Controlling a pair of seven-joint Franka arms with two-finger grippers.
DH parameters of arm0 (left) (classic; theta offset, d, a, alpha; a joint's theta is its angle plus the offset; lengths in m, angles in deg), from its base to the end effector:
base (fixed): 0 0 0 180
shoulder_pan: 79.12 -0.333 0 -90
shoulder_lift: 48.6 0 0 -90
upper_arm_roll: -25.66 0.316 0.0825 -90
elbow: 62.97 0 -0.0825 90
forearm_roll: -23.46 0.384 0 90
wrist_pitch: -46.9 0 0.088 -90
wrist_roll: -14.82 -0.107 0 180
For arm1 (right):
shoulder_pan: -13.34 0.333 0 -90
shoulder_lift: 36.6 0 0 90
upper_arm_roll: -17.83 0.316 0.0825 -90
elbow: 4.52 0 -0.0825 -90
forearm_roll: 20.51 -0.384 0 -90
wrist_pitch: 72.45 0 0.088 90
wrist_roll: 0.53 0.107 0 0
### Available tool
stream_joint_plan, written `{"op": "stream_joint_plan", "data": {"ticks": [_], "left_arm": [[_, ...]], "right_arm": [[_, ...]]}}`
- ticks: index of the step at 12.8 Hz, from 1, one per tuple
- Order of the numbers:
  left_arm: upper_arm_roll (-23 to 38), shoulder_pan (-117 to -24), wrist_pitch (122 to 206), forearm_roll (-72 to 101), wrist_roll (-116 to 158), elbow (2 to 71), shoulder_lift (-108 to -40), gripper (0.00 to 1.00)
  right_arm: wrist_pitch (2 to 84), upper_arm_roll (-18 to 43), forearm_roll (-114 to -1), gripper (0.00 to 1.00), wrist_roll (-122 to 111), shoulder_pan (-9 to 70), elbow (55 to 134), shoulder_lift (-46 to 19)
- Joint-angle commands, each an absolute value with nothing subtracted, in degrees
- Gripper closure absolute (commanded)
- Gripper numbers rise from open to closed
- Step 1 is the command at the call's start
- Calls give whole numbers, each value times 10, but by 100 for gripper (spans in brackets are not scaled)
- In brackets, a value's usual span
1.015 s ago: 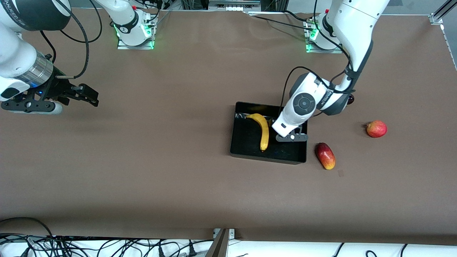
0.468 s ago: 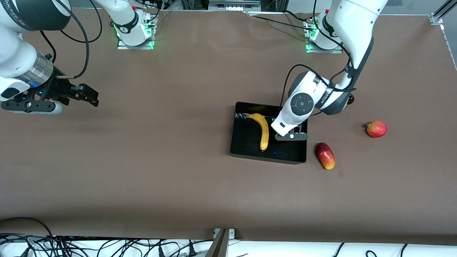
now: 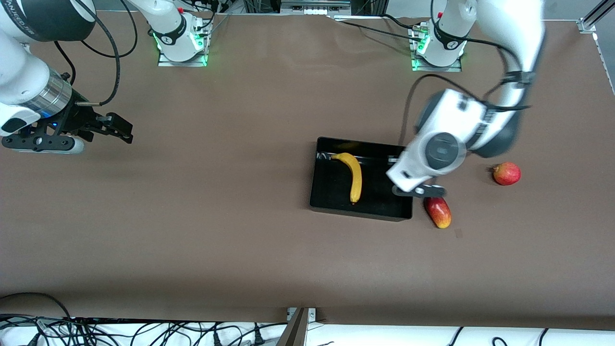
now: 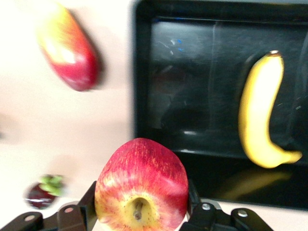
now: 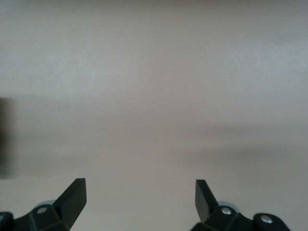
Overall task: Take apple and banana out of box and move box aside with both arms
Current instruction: 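Lift the apple out and set it beside the mangosteen, opening the left gripper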
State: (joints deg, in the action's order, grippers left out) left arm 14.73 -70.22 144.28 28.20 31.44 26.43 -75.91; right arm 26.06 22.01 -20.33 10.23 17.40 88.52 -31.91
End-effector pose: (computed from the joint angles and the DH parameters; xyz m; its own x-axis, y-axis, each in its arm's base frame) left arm 0.6152 -0.1975 0.3513 0.9482 -0.0574 -0.3125 -0.0864 -0.9931 -0.0798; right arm 0.5832 0.0826 0.5656 0.9990 -0.0438 0.0131 -0.0438 -0.9990 -0.0054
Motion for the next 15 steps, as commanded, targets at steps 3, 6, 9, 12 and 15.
{"op": "stream_joint_plan", "data": {"ticks": [3,6,9,12,15], "left_arm": [[141,-809,1455,293,154,367,-710,84],[141,-842,1633,293,96,552,-644,84],[142,-843,1802,296,94,667,-641,79],[142,-843,1819,296,94,675,-654,45],[142,-843,1816,297,95,667,-651,0]], "right_arm": [[255,223,-195,0,104,173,879,-319],[255,223,-195,0,103,173,879,-319],[255,223,-195,0,103,173,879,-319],[255,223,-195,0,103,173,879,-319],[255,223,-195,0,103,173,878,-319]]}}
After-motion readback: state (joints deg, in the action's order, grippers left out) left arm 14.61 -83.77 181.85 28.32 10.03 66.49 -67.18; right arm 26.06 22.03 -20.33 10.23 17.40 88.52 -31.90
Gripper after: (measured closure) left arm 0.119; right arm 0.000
